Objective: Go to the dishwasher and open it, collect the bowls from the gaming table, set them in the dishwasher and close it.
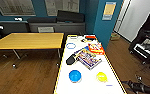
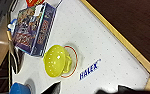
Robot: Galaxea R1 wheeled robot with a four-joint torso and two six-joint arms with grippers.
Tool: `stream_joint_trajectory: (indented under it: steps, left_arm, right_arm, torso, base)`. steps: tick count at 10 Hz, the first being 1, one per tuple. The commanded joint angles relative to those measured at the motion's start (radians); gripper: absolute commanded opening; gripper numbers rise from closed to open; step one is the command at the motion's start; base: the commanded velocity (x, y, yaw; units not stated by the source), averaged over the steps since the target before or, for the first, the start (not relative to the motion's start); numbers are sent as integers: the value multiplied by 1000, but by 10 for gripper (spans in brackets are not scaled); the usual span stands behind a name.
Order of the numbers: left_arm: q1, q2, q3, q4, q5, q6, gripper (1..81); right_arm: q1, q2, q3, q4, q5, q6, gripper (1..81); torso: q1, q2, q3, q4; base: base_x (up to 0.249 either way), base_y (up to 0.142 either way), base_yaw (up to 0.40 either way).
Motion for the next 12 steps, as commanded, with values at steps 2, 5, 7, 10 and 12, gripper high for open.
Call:
stream_joint_trajectory:
  steps: [2,5,7,10,12]
  left_arm:
    - [-5,1,1,-7,69,-4,811]
    - [-13,-2,1,-9,73,-4,811]
    - [-21,1,1,-9,78,-4,811]
    - [-22,1,1,-10,79,-4,811]
    - [-22,4,1,-10,78,-4,811]
  right_arm:
    - [161,54,-108,-6,-16,21,811]
    - [160,151,-245,6,-10,76,811]
    - [138,192,-295,0,-9,93,811]
    - [141,249,-363,6,-1,95,811]
    - [143,321,-415,3,-1,96,811]
  torso:
    - [0,0,0,0]
    - [0,0,0,0]
    - [0,0,-1,0]
    - [0,1,-1,0]
    - [0,1,-1,0]
  base:
    - [0,0,0]
    - [0,0,0]
    - [0,0,0]
    - [0,0,0]
    - [0,0,0]
